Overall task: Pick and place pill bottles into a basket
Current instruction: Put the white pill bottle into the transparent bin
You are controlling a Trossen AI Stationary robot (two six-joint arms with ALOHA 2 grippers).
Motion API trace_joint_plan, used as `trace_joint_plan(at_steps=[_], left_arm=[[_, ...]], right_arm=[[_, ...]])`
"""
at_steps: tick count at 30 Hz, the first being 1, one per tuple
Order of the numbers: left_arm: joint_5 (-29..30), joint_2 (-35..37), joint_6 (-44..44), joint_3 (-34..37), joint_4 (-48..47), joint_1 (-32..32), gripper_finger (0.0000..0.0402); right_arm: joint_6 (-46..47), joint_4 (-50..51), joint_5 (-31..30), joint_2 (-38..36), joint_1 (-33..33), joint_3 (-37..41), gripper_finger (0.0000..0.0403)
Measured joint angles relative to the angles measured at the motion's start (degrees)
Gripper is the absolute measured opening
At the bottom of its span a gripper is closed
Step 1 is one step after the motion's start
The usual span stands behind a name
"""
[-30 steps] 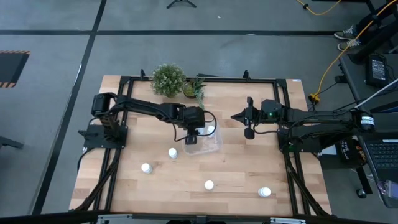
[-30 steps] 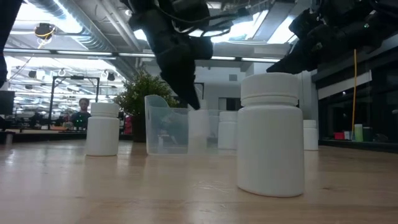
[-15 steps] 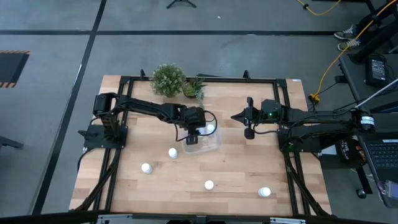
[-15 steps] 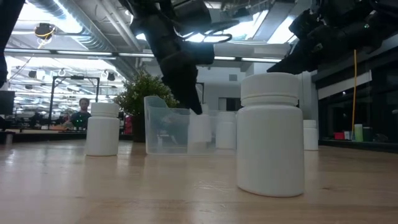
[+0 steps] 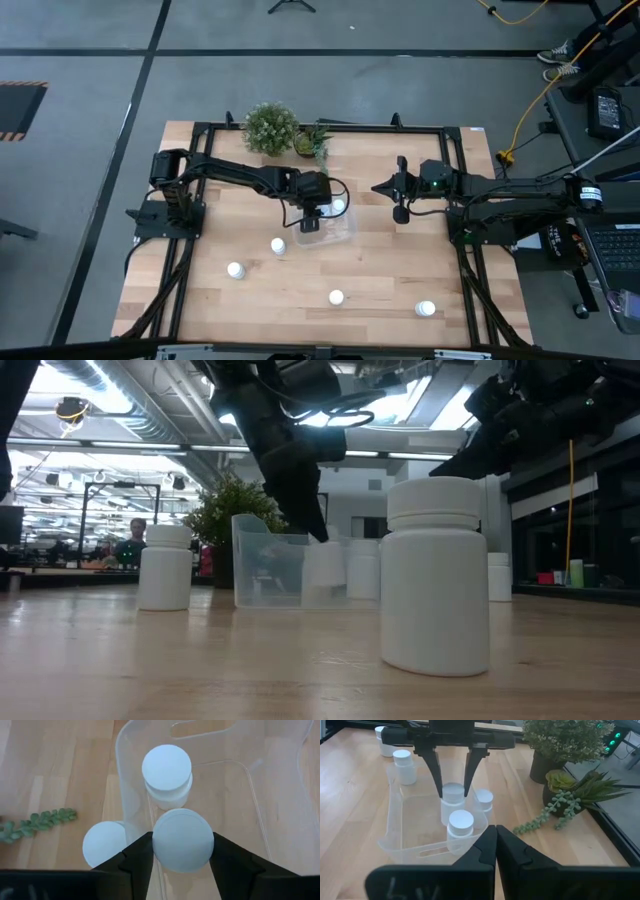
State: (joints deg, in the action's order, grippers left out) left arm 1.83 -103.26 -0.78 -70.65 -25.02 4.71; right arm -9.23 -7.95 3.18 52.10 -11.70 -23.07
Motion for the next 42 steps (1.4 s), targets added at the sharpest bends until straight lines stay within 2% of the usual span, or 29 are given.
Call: trace_joint_plan(at_steps=[21, 30, 42], left_arm=[[0.2, 0.0, -0.5, 0.0, 1.4, -1.0, 0.0196], [4.5, 0.1, -2.3, 0.0, 1.4, -1.0, 0.0198], [4.6, 0.3, -3.6, -0.8, 1.3, -1.4, 0.0198]], right_arm=[[0.2, 0.0, 0.0, 0.0, 0.0, 0.0, 0.0011], [0.2, 0.0, 0.0, 0.0, 0.0, 0.0, 0.0011], [0.2, 0.0, 0.0, 0.0, 0.0, 0.0, 0.0011]])
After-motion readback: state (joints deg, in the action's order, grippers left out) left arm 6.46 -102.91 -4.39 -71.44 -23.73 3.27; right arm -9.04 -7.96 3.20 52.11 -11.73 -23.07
